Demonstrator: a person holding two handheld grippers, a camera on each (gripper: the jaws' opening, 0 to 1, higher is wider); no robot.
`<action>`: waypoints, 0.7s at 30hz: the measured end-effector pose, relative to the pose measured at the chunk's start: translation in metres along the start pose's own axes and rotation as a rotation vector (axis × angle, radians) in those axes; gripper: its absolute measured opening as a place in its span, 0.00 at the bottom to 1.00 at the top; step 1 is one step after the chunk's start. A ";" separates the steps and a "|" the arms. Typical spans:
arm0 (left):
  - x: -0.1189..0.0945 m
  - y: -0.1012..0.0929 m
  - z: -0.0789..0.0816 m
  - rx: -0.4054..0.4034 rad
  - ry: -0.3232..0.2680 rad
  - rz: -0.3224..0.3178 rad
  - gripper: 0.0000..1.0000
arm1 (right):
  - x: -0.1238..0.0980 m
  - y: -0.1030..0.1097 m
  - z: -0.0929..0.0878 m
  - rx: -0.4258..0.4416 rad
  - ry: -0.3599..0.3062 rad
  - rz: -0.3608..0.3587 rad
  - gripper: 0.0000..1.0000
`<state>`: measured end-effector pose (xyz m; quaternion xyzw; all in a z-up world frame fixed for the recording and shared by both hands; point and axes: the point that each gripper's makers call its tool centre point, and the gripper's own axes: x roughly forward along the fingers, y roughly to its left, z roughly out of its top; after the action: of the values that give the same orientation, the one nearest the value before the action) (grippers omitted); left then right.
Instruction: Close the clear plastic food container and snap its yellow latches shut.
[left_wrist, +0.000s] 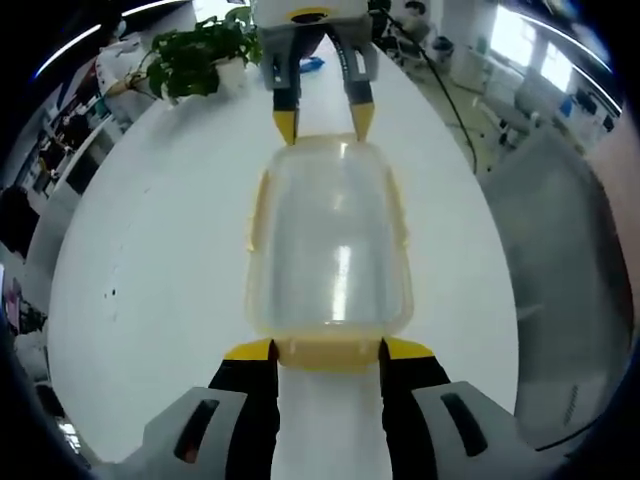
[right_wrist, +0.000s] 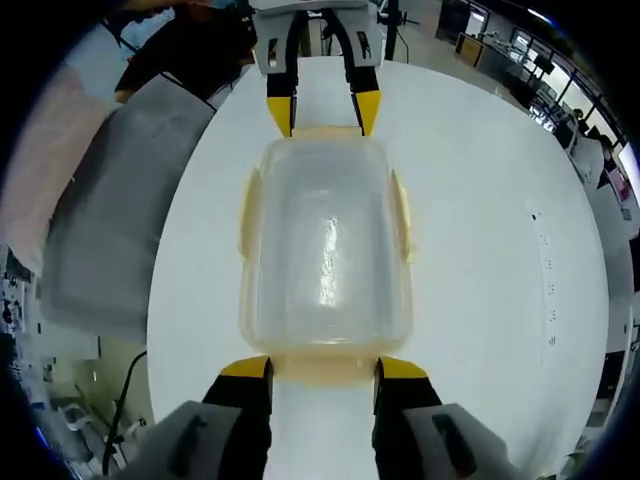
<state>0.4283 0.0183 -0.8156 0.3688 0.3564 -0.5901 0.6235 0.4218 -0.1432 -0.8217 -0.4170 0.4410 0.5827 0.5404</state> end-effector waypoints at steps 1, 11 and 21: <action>0.001 0.000 0.000 0.000 0.000 0.000 0.37 | 0.000 0.000 0.000 0.000 0.001 0.000 0.37; 0.005 0.001 -0.002 -0.007 -0.003 -0.007 0.37 | 0.006 -0.002 -0.003 0.002 0.012 0.010 0.37; 0.009 0.001 -0.003 -0.006 -0.002 -0.009 0.37 | 0.007 -0.003 -0.004 0.002 0.007 0.012 0.37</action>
<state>0.4294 0.0167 -0.8250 0.3648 0.3591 -0.5922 0.6223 0.4239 -0.1454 -0.8298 -0.4158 0.4461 0.5841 0.5357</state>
